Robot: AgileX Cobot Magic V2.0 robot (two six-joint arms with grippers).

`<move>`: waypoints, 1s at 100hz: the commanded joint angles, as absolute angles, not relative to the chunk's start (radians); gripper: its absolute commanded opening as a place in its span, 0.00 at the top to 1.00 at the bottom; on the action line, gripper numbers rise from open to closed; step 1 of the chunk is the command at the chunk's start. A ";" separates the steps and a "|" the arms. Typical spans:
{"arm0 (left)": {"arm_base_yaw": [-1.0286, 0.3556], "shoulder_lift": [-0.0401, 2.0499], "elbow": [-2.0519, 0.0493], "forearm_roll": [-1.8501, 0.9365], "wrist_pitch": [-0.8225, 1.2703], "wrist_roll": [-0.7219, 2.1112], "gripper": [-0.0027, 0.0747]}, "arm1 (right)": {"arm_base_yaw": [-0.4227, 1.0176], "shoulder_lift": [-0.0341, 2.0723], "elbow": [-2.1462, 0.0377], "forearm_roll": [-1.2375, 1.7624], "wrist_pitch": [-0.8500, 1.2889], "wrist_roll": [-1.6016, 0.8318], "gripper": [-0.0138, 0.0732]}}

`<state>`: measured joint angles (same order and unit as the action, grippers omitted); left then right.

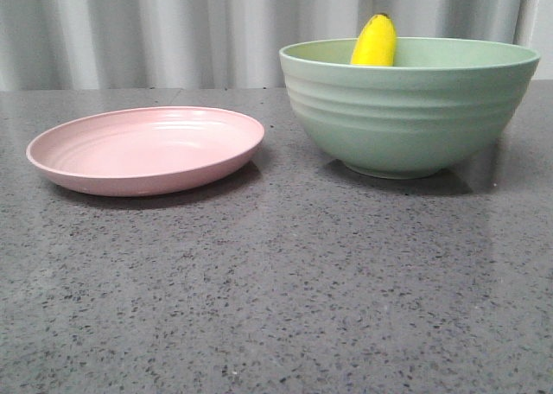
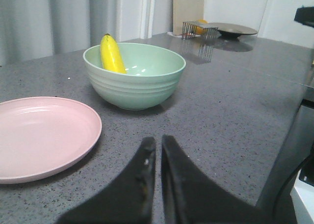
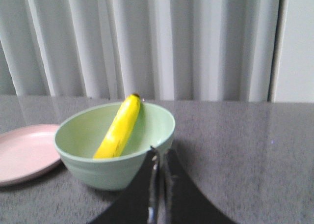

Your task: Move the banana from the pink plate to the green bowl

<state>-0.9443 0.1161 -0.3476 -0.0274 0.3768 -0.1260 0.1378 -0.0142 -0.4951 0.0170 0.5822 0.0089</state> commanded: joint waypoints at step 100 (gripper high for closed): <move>-0.700 0.056 -0.165 0.048 0.172 -0.136 0.99 | 0.135 -0.020 -0.486 0.006 0.553 0.000 0.93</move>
<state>-0.7791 0.0436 -0.1733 0.0521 0.3160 -0.1260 0.1378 -0.0142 -0.4651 0.0170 0.6299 0.0089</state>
